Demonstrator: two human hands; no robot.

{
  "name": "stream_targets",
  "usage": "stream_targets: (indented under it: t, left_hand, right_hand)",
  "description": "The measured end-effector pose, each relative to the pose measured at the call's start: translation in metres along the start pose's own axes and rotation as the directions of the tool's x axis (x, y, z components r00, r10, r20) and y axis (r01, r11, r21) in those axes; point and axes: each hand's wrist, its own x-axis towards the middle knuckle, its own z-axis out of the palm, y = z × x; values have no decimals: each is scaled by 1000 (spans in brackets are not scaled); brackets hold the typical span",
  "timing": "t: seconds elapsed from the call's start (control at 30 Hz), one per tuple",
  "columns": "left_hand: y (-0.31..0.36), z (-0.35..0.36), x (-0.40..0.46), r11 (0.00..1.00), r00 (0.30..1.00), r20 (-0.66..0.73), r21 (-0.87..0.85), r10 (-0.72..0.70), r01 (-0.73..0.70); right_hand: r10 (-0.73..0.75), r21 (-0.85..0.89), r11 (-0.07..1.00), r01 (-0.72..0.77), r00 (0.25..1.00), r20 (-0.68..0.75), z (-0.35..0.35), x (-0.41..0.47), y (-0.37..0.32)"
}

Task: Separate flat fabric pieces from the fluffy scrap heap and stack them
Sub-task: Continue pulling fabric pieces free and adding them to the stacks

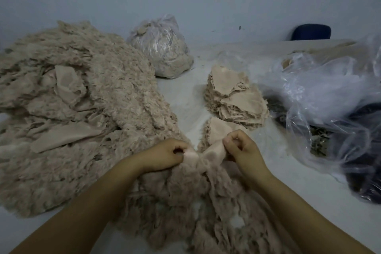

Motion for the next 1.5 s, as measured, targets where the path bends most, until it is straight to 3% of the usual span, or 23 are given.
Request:
stream_targets:
  t: [0.1,0.13,0.17,0.23,0.27,0.37,0.43,0.47,0.53,0.6,0.73,0.87,1.0,1.13,1.2,1.27,1.33,1.4,1.5]
  left_hand:
    - [24,9,6,959,1000,21,-282,22,-15]
    - [28,14,8,974,997,71,-226,33,-16]
    - [31,19,10,998,986,162,-60,40,-30]
    - [31,22,11,957,936,349,284,-49,-56]
    - [29,21,10,932,913,395,358,-100,-53]
    - [22,10,11,967,902,429,248,-49,-65]
    - [25,5,12,1000,937,348,-1,1,-1]
    - [27,5,16,970,957,290,-228,-16,86]
    - [29,8,27,758,974,210,-621,-86,200]
    - [35,16,38,619,981,153,-761,-115,191]
    - [44,36,55,556,981,-51,-829,-189,64]
    - [44,31,65,601,913,-265,-799,-311,-27]
    - [46,20,70,754,834,-472,-648,-286,-108]
    - [40,2,74,719,753,-561,-673,-344,-173]
    - [40,3,76,711,773,-532,-686,-347,-153]
    - [46,15,77,667,823,-453,-734,-344,-125]
    - [53,27,80,604,845,-409,-786,-344,-134]
    - [55,27,84,602,808,-472,-775,-352,-192]
    - [49,17,89,739,736,-597,-644,-320,-200]
  right_hand:
    - [22,209,978,-21,1000,0,7,-1,0]
    - [23,268,963,-8,998,-50,8,0,-1]
    - [34,311,950,5,992,-118,8,2,-2]
    - [77,346,938,11,968,-240,4,7,-4]
    - [102,357,934,11,950,-294,2,9,-4]
    - [117,341,940,28,910,-397,-5,16,-5]
    - [82,249,968,13,927,-367,-3,19,-4]
    - [62,213,977,10,941,-332,1,19,-4]
    - [13,174,984,33,967,-256,11,19,-7]
    - [-27,188,980,68,977,-213,18,18,-12]
    - [51,316,949,5,984,-171,23,12,-20]
    - [152,197,968,-155,988,33,26,-5,-16]
    - [284,124,929,-349,886,366,21,-20,0]
    - [352,-133,935,-330,803,481,9,-29,2]
    - [321,-82,946,-313,872,369,8,-24,-6]
    - [280,119,944,-308,937,208,10,-11,-11]
    - [254,339,895,-291,955,151,16,3,-15]
    - [261,476,839,-266,962,78,15,16,-15]
    - [256,571,809,-143,959,-123,-6,40,-11]
